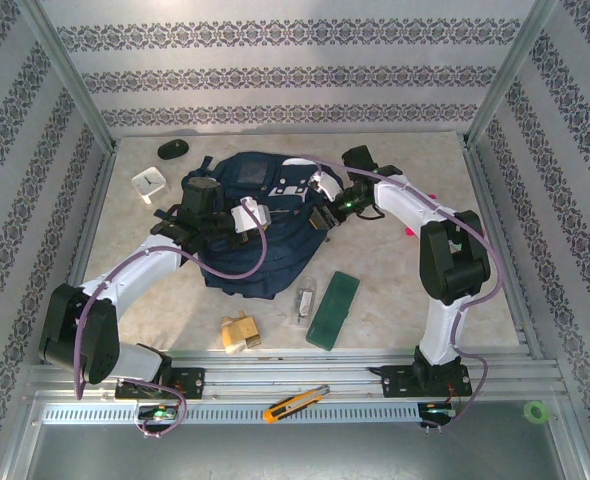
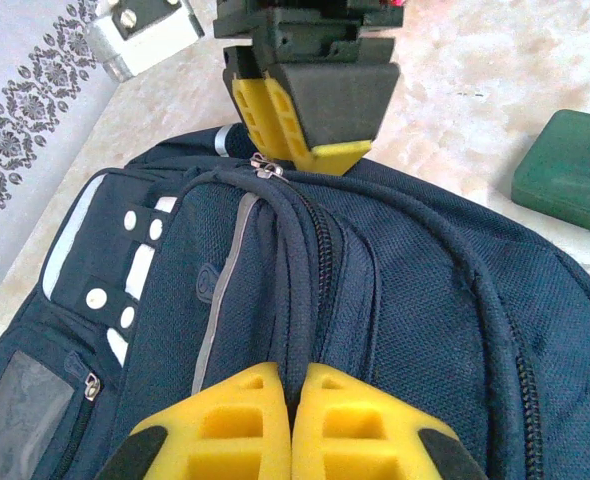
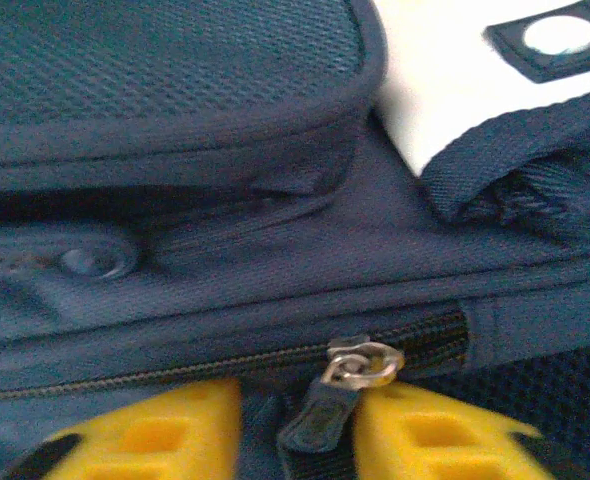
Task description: Pack the student bag
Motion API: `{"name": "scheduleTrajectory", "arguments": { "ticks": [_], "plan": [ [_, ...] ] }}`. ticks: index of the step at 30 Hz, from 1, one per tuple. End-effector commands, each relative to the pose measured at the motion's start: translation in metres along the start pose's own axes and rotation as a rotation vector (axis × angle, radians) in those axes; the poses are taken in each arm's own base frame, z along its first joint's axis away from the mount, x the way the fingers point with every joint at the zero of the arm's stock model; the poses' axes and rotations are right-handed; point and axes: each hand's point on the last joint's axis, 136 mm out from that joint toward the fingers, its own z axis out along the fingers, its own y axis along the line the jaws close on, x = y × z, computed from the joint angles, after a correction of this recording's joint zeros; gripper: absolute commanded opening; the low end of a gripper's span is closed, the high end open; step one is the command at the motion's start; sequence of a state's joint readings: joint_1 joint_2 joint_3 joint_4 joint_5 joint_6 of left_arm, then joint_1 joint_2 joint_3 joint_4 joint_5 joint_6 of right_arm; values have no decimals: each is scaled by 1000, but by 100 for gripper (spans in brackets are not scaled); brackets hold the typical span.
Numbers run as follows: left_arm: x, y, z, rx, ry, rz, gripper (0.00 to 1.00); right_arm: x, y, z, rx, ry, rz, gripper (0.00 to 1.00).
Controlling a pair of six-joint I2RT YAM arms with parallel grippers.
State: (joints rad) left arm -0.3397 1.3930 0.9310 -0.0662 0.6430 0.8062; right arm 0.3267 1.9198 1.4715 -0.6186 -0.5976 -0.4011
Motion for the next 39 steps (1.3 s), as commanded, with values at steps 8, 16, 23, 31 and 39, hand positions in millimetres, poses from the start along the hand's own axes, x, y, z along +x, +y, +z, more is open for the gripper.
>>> {"name": "scheduleTrajectory", "arguments": {
  "ticks": [8,16,23,31,39],
  "plan": [
    [-24,15,-9,-79,-65,66,0,-3,-37,-11,218,-15,-36,22],
    [-18,16,-9,-90,-36,66,0,-14,-27,-28,201,-101,-40,0],
    [-10,26,-3,-141,20,42,0,-21,15,-45,19,-160,-9,0],
    [-7,38,9,-231,75,9,0,-17,73,-45,-157,-131,9,0],
    [-15,43,9,-255,52,3,0,-12,99,-44,-215,-128,43,0]
  ]
}}
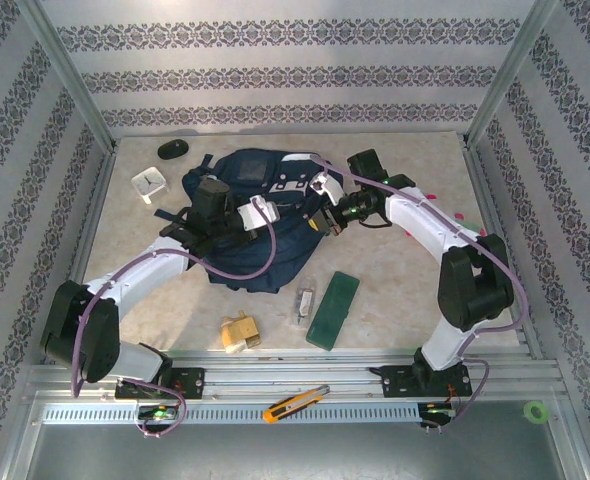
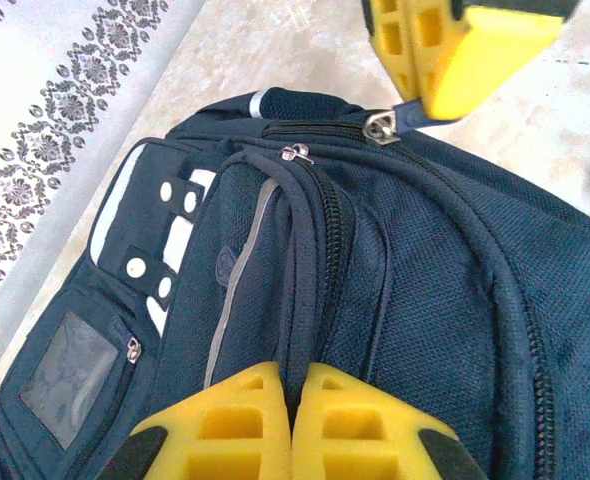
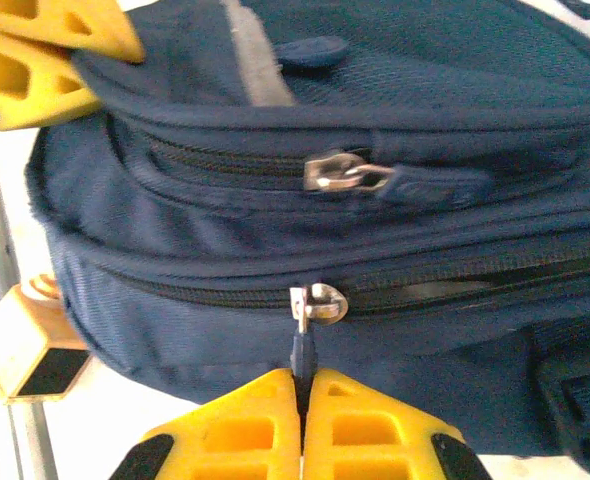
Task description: Pack the student bag
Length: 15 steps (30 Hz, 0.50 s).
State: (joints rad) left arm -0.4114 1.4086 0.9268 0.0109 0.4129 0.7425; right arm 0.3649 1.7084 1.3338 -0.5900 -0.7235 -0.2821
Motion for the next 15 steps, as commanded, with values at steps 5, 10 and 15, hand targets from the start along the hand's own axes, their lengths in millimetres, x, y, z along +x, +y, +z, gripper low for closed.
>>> {"name": "scheduleTrajectory", "arguments": {
  "ticks": [5,10,15],
  "plan": [
    [-24,33,7,-156,-33,-105,0,2,79,8,-171,-41,46,0],
    [-34,36,20,-219,-46,-165,0,3,99,10,-169,-93,87,0],
    [-50,41,34,-265,-97,-296,0,4,104,11,-120,-151,158,0]
  ]
}}
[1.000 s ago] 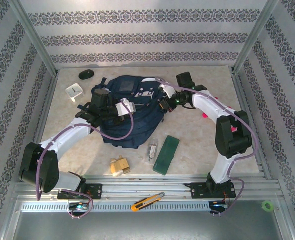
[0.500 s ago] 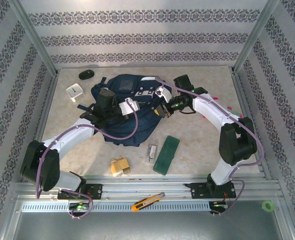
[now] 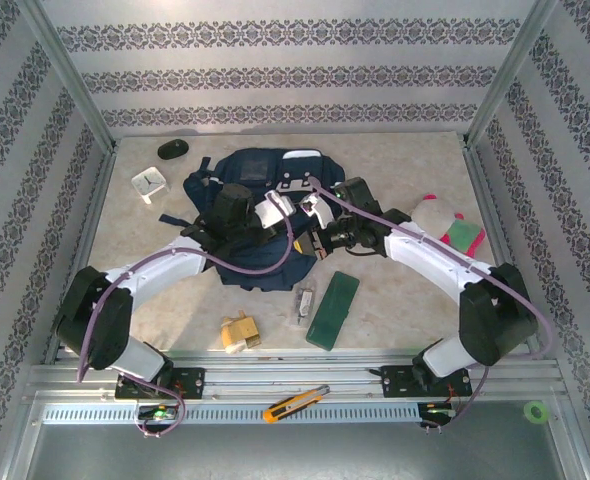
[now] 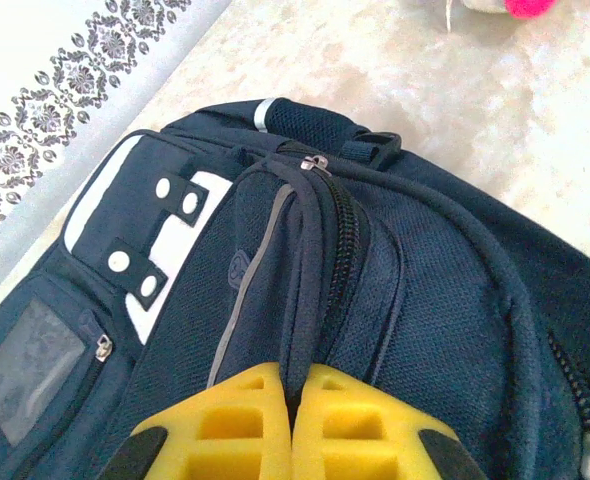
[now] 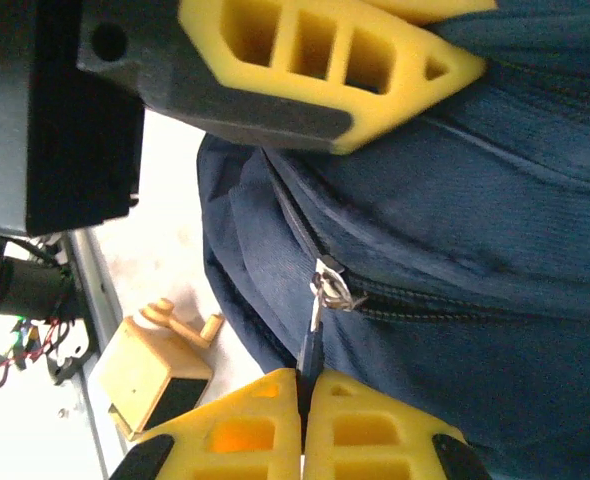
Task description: Pack the student bag
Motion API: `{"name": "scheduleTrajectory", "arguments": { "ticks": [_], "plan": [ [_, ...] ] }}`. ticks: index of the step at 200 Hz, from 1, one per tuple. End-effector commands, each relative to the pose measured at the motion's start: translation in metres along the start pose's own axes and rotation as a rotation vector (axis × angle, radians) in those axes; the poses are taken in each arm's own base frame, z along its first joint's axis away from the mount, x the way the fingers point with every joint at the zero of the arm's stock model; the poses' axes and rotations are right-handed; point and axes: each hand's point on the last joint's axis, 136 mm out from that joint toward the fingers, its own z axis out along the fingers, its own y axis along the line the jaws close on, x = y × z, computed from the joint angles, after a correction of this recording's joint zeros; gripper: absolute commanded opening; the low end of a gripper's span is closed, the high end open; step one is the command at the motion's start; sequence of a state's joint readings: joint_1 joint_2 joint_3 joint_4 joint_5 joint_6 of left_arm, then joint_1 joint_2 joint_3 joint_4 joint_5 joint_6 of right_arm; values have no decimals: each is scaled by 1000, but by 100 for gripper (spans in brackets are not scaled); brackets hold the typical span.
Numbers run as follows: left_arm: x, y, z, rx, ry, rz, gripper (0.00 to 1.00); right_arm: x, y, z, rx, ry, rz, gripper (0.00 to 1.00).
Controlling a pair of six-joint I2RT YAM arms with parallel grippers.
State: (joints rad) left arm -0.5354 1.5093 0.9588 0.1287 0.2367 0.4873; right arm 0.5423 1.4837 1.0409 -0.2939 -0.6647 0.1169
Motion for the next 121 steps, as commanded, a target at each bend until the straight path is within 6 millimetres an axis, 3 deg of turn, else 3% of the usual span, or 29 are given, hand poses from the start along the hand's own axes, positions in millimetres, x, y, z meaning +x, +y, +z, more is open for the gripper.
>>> {"name": "scheduleTrajectory", "arguments": {
  "ticks": [1,28,53,90,112,121],
  "plan": [
    [-44,39,5,-178,-132,-140,0,-9,33,-5,-66,-72,30,0],
    [-56,32,19,-180,-154,-205,0,-11,34,-5,-31,-119,104,0],
    [-66,39,27,-212,-173,-277,0,-5,42,1,-28,-127,136,0],
    [-82,39,28,-173,-224,-342,0,-1,51,17,-64,-163,182,0],
    [-86,34,25,-142,-238,-337,0,-4,52,15,-66,-170,173,0],
    [-85,32,23,-133,-239,-319,0,-6,51,10,-58,-175,167,14]
  ]
}}
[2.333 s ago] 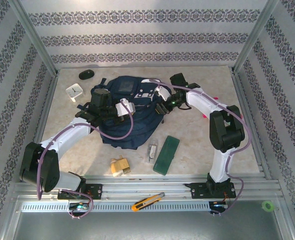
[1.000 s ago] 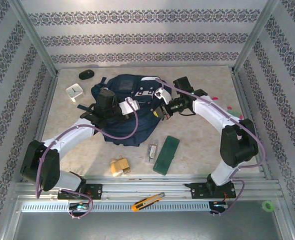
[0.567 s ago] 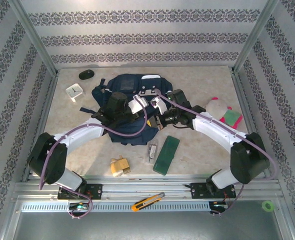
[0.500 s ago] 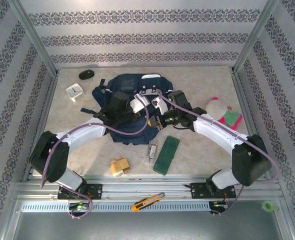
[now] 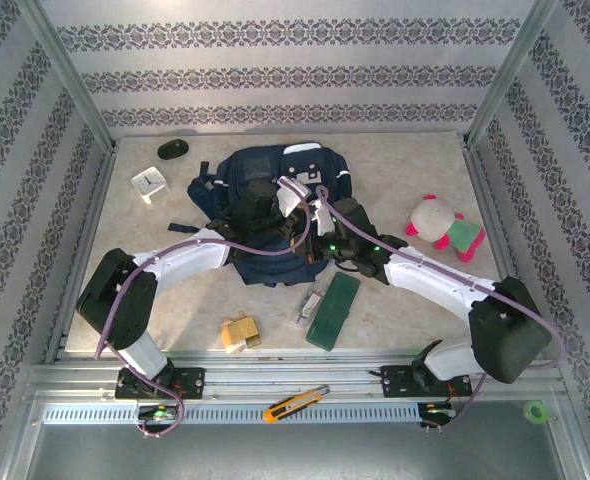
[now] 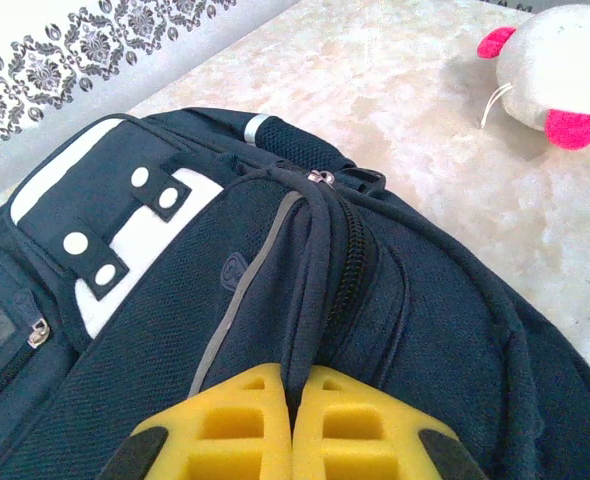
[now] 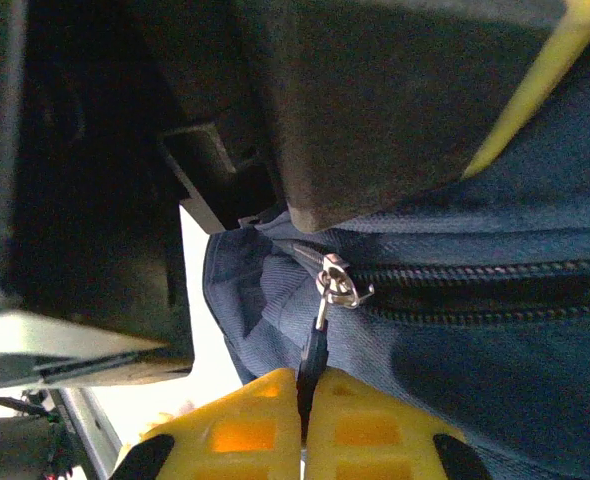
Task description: Pack the student bag
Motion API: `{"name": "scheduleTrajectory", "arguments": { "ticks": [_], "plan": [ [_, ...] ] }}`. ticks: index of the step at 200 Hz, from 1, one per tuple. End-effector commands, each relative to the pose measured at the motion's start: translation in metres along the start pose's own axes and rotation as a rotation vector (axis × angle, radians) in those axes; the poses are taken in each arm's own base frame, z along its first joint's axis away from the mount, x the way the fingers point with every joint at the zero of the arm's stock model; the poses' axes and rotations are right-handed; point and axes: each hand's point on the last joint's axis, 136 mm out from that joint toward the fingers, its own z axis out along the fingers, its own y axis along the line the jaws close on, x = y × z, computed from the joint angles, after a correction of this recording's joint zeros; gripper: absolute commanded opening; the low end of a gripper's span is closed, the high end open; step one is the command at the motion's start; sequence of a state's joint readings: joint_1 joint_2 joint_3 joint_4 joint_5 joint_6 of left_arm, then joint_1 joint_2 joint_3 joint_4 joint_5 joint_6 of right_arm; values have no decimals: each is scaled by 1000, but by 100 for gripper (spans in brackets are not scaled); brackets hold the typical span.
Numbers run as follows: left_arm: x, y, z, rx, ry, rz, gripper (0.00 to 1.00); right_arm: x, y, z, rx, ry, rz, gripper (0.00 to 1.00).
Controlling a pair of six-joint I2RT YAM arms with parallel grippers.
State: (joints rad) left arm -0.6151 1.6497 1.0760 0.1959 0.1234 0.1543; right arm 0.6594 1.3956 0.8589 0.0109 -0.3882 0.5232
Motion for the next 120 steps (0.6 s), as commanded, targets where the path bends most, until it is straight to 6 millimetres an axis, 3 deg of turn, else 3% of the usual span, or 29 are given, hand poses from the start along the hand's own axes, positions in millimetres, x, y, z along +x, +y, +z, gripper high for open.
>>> {"name": "scheduleTrajectory", "arguments": {
  "ticks": [1,13,26,69,94,120],
  "plan": [
    [-67,17,-11,-47,-224,-34,0,8,51,-10,-192,38,-49,17],
    [-66,14,-14,-24,-229,-10,0,5,48,-19,-190,28,-41,44],
    [-64,14,-18,5,-237,-5,0,1,41,-30,-178,14,4,53],
    [-72,-2,-36,186,-336,35,0,-21,2,-51,-175,-7,388,57],
    [-72,-3,-43,235,-366,49,0,-37,-15,-47,-177,-15,510,58],
    [-75,-9,-52,304,-409,60,0,-56,-20,-38,-196,-30,544,59]
  ]
}}
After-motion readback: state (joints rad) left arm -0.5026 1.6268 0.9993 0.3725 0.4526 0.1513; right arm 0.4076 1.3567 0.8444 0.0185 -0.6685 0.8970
